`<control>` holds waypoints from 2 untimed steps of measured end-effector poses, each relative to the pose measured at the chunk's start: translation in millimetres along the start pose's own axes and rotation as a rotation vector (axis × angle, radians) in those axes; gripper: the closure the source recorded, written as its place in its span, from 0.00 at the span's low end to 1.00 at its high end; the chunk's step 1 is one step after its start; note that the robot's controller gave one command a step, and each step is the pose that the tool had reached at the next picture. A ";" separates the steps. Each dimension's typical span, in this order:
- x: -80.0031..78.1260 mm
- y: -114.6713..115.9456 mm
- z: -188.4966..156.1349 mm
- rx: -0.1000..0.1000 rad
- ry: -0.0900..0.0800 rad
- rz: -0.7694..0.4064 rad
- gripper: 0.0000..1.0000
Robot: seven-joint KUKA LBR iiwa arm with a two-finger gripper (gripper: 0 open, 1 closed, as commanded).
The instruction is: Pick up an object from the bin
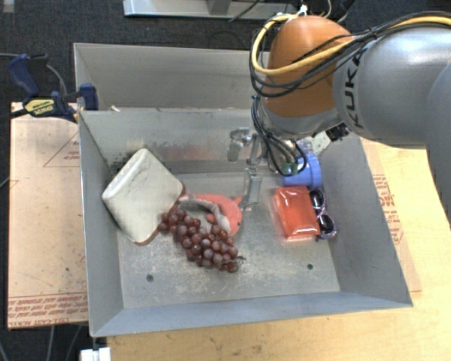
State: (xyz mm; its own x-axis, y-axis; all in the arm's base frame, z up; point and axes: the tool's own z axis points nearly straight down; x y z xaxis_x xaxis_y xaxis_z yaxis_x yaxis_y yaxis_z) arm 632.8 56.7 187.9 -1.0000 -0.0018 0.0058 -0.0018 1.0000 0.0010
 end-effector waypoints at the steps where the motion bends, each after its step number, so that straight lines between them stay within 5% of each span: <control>1: -1.4 -0.3 -5.4 0.000 -0.008 0.001 0.00; 2: 15.3 10.0 39.1 -0.001 -0.009 0.103 0.00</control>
Offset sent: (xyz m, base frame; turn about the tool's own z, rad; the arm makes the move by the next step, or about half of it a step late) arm -0.0467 0.0281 -0.1179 0.2771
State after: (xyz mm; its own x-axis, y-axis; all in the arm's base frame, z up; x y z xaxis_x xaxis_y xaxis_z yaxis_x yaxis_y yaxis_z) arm 617.3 66.7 148.9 -0.9948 0.1015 -0.0026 0.1015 0.9948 0.0017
